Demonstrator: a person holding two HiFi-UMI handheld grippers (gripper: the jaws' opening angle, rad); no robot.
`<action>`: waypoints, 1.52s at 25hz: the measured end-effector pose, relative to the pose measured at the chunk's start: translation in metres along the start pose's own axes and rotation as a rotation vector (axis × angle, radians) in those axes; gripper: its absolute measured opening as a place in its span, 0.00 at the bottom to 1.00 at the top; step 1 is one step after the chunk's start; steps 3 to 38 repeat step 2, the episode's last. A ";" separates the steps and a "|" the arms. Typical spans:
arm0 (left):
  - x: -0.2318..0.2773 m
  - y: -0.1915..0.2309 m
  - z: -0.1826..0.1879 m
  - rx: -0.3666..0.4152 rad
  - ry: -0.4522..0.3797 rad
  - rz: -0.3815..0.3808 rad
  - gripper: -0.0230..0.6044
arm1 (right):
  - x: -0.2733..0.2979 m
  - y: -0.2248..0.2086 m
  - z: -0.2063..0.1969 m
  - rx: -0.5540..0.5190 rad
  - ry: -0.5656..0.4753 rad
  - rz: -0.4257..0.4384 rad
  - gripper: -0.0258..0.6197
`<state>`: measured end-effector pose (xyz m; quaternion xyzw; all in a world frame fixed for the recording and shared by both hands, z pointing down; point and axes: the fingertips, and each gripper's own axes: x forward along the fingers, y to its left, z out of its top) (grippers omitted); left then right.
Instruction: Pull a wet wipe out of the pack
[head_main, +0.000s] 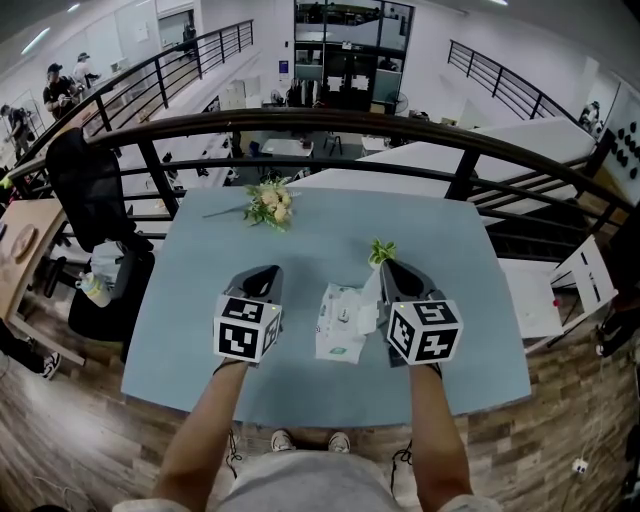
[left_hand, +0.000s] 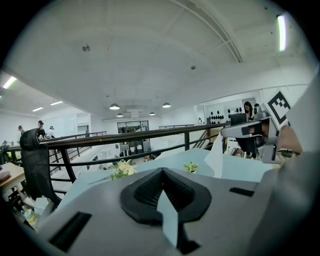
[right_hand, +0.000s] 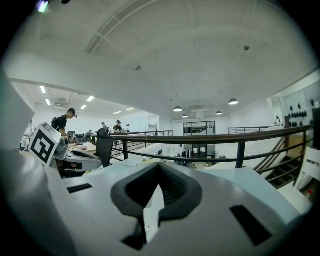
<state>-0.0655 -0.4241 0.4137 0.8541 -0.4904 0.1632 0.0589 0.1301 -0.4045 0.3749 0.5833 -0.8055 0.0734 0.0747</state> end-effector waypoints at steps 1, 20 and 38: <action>0.000 0.001 0.000 -0.001 0.001 -0.001 0.02 | 0.000 0.001 0.000 0.000 0.001 0.000 0.05; -0.001 0.002 -0.001 -0.001 0.003 -0.001 0.02 | 0.001 0.002 0.000 0.001 0.002 0.000 0.05; -0.001 0.002 -0.001 -0.001 0.003 -0.001 0.02 | 0.001 0.002 0.000 0.001 0.002 0.000 0.05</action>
